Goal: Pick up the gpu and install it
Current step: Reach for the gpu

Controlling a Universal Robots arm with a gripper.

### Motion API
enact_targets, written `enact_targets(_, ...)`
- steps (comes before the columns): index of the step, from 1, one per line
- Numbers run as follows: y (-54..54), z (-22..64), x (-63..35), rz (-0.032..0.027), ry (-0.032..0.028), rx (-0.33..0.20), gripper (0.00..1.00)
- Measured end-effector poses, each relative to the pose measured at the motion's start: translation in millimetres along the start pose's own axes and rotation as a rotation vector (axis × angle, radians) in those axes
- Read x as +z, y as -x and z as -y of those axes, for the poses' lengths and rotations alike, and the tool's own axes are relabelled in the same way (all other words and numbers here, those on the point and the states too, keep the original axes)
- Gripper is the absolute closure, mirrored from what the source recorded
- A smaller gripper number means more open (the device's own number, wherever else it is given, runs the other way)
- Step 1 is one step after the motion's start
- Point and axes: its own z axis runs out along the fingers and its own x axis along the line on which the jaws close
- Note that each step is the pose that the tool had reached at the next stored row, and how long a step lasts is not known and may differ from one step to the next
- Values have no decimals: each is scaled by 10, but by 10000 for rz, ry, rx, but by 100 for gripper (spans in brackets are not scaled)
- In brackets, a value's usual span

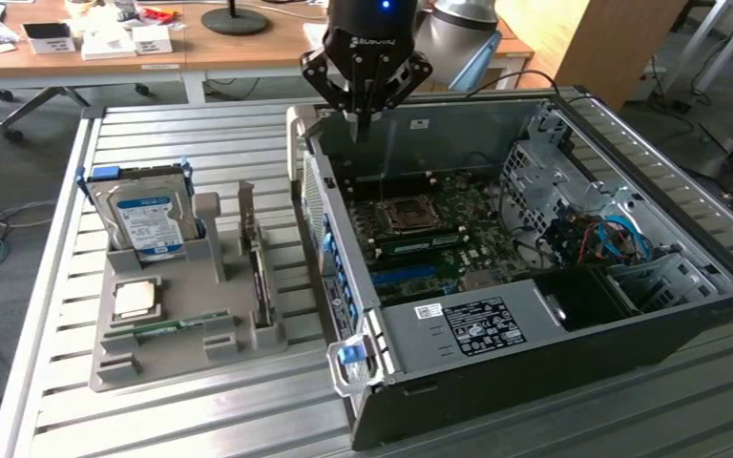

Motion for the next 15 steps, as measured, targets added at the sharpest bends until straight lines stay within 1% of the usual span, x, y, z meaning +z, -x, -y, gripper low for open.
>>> enact_targets(9,-153,11,-4,0,0,-1,89)
enact_targets(15,-222,16,-6,0,0,0,89)
